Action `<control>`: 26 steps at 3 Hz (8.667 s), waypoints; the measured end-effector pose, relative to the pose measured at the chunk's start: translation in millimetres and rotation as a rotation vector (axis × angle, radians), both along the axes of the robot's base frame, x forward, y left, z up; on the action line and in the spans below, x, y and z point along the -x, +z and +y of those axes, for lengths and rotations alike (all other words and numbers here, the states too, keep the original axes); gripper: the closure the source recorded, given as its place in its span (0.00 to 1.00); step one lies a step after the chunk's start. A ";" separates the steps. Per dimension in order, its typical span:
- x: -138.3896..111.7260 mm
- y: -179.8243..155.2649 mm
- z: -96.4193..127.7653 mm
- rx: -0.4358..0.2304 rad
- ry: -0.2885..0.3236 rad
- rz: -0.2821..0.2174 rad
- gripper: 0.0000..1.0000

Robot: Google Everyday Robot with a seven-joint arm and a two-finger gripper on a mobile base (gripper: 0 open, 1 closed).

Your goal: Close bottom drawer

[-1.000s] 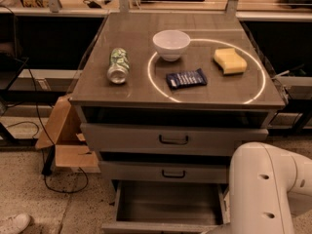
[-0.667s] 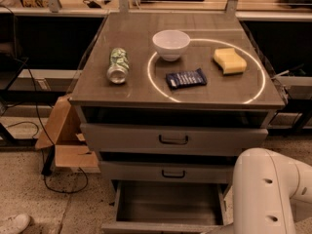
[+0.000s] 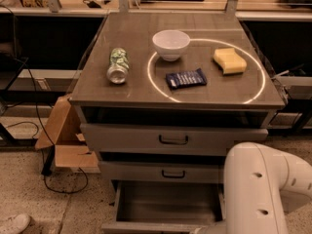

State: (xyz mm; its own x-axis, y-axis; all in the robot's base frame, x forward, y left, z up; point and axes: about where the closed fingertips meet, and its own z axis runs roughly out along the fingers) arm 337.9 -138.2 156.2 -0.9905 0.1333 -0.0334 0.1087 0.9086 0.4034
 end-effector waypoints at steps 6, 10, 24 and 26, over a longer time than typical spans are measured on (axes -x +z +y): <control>-70.5 25.1 62.7 0.007 -0.025 -0.185 1.00; -128.7 32.2 99.2 -0.027 -0.076 -0.272 1.00; -152.4 -8.9 160.8 -0.056 -0.056 -0.161 1.00; -154.5 -6.3 164.5 -0.045 -0.047 -0.193 1.00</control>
Offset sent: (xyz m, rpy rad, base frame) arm 0.0338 0.0602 0.0403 0.0427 -0.1281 0.0392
